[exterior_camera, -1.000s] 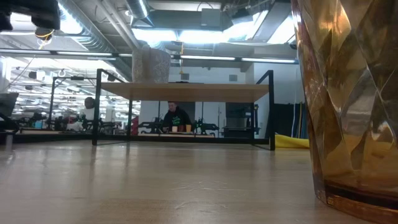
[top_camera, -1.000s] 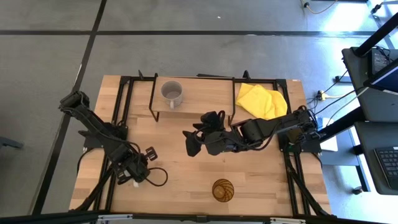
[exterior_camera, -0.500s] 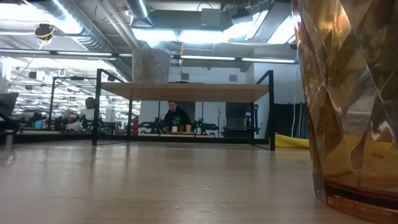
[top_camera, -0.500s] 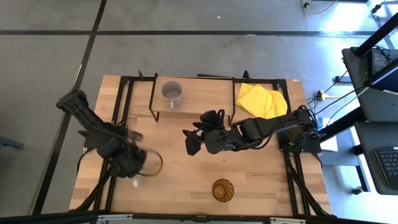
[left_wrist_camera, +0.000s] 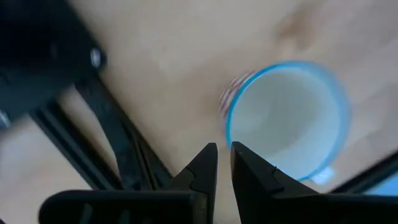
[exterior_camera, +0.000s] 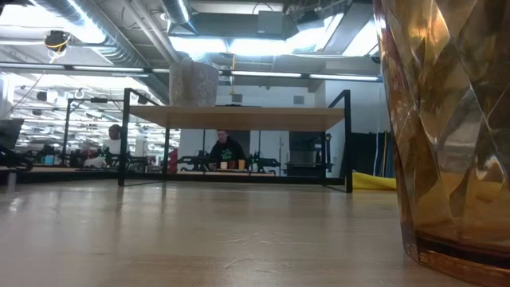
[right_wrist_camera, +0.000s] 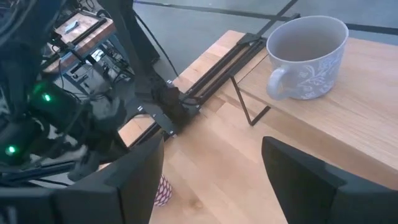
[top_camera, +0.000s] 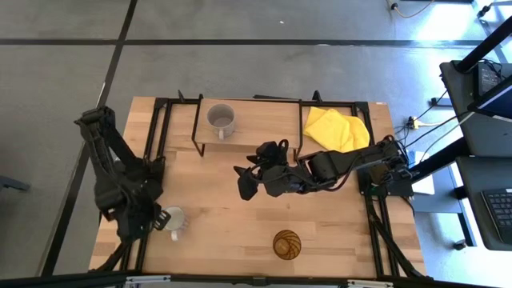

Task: Stack small to large cups/mugs on shelf
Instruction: Put the red and white mug on the shelf

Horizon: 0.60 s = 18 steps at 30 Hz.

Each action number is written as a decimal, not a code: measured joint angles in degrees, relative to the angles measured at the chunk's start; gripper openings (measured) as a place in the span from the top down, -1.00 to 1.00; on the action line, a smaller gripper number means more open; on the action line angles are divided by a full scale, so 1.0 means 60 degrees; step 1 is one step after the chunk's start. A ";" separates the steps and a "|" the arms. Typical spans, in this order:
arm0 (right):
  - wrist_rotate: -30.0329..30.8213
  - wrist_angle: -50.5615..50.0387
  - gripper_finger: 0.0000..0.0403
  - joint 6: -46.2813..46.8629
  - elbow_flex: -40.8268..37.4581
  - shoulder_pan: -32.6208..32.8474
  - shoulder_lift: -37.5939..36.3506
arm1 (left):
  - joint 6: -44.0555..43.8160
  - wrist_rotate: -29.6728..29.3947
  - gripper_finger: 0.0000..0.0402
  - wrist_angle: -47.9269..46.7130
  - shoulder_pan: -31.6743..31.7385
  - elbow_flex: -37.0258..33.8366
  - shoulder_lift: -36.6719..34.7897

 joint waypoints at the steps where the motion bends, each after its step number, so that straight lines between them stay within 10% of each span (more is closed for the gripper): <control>1: 0.0014 -0.0034 -0.35 0.0025 0.0000 -0.0015 0.0000 | -0.0175 0.0252 0.79 0.0268 -0.0015 -0.0161 0.0100; 18: -0.0547 -0.0117 -0.35 -0.1270 0.0000 -0.0131 0.0000 | -0.0421 0.0723 0.79 0.0496 0.0979 0.0321 0.0852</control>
